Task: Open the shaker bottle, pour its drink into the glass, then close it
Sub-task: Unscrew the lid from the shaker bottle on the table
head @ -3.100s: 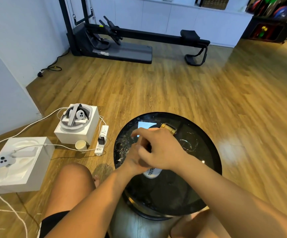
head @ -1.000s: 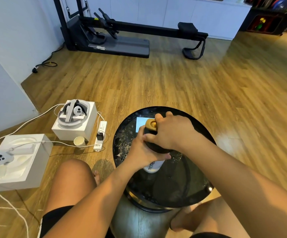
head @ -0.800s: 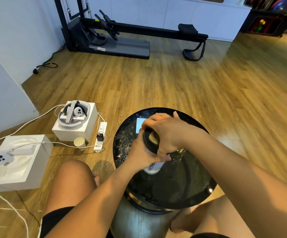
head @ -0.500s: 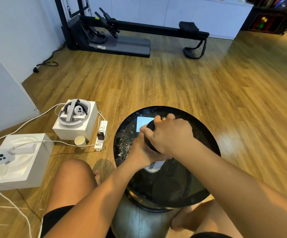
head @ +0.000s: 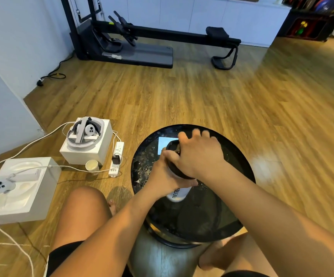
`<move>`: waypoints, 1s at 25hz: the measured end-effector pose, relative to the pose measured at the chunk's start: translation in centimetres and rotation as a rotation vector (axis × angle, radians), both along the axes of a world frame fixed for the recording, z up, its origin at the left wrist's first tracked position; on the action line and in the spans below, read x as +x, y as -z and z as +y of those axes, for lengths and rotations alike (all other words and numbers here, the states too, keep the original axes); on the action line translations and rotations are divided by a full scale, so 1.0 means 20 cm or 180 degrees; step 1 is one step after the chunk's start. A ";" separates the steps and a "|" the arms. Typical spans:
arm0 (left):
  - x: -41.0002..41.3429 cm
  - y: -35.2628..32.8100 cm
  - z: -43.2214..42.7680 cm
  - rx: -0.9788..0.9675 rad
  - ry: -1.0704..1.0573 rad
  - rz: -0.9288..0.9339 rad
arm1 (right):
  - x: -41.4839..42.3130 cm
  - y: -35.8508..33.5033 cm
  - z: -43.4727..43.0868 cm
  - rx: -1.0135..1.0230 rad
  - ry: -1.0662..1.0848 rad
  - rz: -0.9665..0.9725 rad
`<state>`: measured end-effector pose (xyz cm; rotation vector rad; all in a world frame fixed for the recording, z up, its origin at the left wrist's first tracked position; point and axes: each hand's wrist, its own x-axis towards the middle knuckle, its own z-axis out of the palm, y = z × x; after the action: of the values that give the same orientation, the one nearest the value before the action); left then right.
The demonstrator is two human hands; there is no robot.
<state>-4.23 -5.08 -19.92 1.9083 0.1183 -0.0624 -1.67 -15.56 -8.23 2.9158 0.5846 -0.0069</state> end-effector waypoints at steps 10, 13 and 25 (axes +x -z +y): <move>-0.01 0.06 0.02 -0.0058 0.0176 0.0225 | -0.10 0.01 0.00 0.1778 -0.1247 0.0318; -0.01 0.01 0.02 0.0068 0.0104 -0.0038 | -0.04 0.00 0.01 0.0650 -0.0260 -0.0241; 0.00 0.07 0.01 0.0487 0.0250 -0.0513 | -0.07 -0.01 0.00 0.1862 -0.1272 0.0656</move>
<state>-4.17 -4.94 -21.30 2.0624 -0.0627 0.0489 -3.13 -15.54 -7.95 3.2972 1.4066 -0.1038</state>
